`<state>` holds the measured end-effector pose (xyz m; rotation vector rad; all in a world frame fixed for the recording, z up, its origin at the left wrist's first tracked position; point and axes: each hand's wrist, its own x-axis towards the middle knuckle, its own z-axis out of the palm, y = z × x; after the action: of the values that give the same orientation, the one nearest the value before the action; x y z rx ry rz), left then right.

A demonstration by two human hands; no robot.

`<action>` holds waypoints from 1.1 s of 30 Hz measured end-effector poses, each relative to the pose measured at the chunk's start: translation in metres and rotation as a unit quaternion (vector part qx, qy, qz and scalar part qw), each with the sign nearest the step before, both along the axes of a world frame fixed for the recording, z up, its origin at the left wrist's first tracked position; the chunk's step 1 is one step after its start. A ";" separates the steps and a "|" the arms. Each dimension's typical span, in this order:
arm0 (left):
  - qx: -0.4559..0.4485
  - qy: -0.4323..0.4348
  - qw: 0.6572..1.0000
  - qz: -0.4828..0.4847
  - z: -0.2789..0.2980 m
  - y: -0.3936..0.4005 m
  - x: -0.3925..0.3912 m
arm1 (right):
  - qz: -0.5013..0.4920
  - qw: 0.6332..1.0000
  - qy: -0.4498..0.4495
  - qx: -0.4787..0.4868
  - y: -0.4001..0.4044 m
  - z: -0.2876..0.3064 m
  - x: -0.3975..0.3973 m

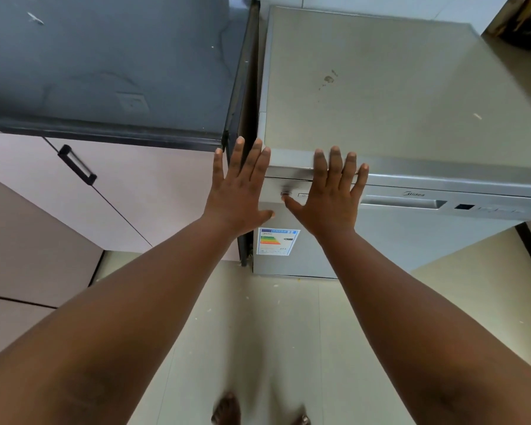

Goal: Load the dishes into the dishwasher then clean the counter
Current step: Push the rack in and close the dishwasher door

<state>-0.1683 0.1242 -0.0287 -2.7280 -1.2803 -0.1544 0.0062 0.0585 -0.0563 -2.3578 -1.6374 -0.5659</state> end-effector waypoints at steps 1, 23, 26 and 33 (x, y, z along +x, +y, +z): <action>0.003 -0.002 1.000 -0.002 -0.001 0.001 0.000 | -0.001 1.000 -0.004 0.015 0.002 -0.003 0.000; 0.024 -0.084 0.996 0.012 -0.018 0.003 0.011 | 0.014 0.994 -0.036 0.102 0.014 -0.007 0.010; 0.016 -0.068 0.997 0.025 -0.016 0.000 0.012 | 0.001 0.996 -0.022 0.089 0.013 -0.002 0.006; -0.023 -0.012 0.999 0.038 0.005 -0.010 0.009 | 0.079 0.997 -0.001 -0.010 -0.013 0.019 0.026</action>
<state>-0.1589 0.1144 -0.0241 -2.7183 -1.4090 -0.1518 0.0319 0.0456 -0.0376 -2.2158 -1.8167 -0.5226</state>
